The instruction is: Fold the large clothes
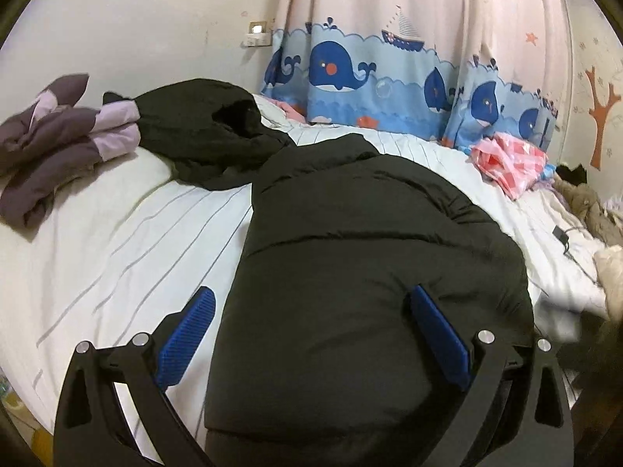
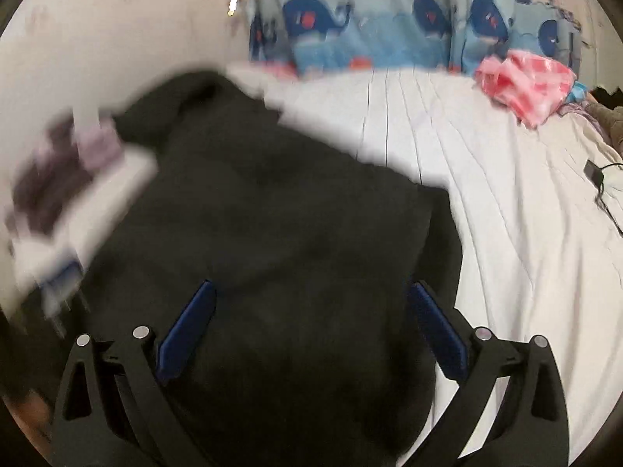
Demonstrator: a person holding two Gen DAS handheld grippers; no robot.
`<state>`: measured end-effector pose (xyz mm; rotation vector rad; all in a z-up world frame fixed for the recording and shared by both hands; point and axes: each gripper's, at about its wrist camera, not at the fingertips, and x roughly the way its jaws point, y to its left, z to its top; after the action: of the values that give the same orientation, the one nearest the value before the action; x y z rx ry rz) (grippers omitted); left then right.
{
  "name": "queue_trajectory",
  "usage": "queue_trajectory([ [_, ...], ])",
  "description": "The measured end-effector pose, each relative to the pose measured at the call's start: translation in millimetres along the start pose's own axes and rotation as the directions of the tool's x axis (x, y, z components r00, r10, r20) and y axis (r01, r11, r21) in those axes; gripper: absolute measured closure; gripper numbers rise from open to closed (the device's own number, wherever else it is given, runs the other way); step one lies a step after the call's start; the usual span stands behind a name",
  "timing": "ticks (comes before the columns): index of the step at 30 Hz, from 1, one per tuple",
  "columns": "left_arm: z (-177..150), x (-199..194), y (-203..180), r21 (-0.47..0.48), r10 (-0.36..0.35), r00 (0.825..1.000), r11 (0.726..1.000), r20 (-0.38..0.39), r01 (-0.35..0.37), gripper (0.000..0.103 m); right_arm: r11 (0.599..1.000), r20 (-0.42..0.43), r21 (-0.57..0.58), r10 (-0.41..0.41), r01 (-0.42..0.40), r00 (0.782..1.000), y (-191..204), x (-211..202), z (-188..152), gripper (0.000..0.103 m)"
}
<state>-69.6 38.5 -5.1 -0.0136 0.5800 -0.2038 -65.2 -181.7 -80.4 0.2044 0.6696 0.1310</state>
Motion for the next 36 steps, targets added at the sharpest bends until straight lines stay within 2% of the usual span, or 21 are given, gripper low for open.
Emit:
queue_trajectory([
  [1,-0.8,1.2,-0.9,0.008,0.002,1.000,1.000,-0.014,-0.002,0.007,0.998,-0.027,0.057,0.042,-0.040,0.999,-7.4,6.2,-8.6,0.007],
  [2,-0.9,1.8,-2.2,0.022,0.004,1.000,1.000,-0.025,-0.004,0.007,0.993,-0.047,0.108,0.052,-0.047,0.998,-12.8,4.4,-7.3,0.007],
  [3,-1.4,1.3,-2.9,0.032,0.007,1.000,0.999,-0.027,-0.006,0.007,0.994,-0.030,0.102,0.031,-0.028,0.999,-11.4,-4.6,-4.0,0.007],
  [4,-2.4,-1.6,-3.0,0.036,0.015,1.000,0.999,-0.020,-0.014,0.007,0.997,0.024,0.077,0.011,-0.013,1.000,-7.1,-20.0,-2.8,0.007],
  [7,-3.1,-8.9,0.9,0.019,0.008,1.000,1.000,-0.018,-0.007,0.007,1.000,0.103,0.022,0.019,-0.021,0.994,7.2,-50.7,-17.9,0.007],
  [9,-3.0,-14.4,2.8,0.011,0.007,1.000,1.000,-0.020,-0.007,0.007,0.999,0.036,-0.031,-0.011,0.012,0.999,18.2,-40.6,-38.3,0.007],
  [11,-3.5,-21.3,3.4,0.009,0.015,1.000,1.000,-0.023,-0.015,0.007,1.000,-0.030,-0.022,-0.015,0.014,0.999,19.5,-25.6,-53.5,0.007],
  [19,-10.2,-66.4,0.6,0.053,0.039,0.999,0.998,-0.023,-0.037,0.007,1.000,-0.010,-0.004,-0.021,0.021,1.000,23.9,-30.4,-53.1,0.007],
  [24,-10.4,-84.5,0.8,0.079,0.041,0.999,0.996,-0.027,-0.039,0.007,0.997,-0.015,0.069,-0.022,0.023,1.000,22.9,-38.6,-62.5,0.007],
  [28,-11.2,-97.3,1.6,0.082,0.041,0.999,0.996,-0.029,-0.038,0.007,0.998,0.099,0.061,-0.009,0.003,0.995,24.5,-66.9,-67.0,0.007],
  [31,-12.0,-102.9,0.3,0.097,0.046,0.998,0.994,-0.040,-0.042,0.007,0.998,0.179,0.054,-0.041,0.032,0.983,26.0,-88.2,-70.2,0.007],
  [34,-12.4,-109.1,-1.4,0.100,0.048,0.998,0.994,-0.045,-0.043,0.007,0.996,0.220,0.059,-0.081,0.069,0.972,27.8,-106.4,-71.8,0.007],
  [36,-11.8,-111.2,-2.6,0.103,0.046,0.997,0.994,-0.056,-0.040,0.007,0.994,0.216,0.070,-0.097,0.083,0.972,27.0,-115.1,-70.3,0.007],
])
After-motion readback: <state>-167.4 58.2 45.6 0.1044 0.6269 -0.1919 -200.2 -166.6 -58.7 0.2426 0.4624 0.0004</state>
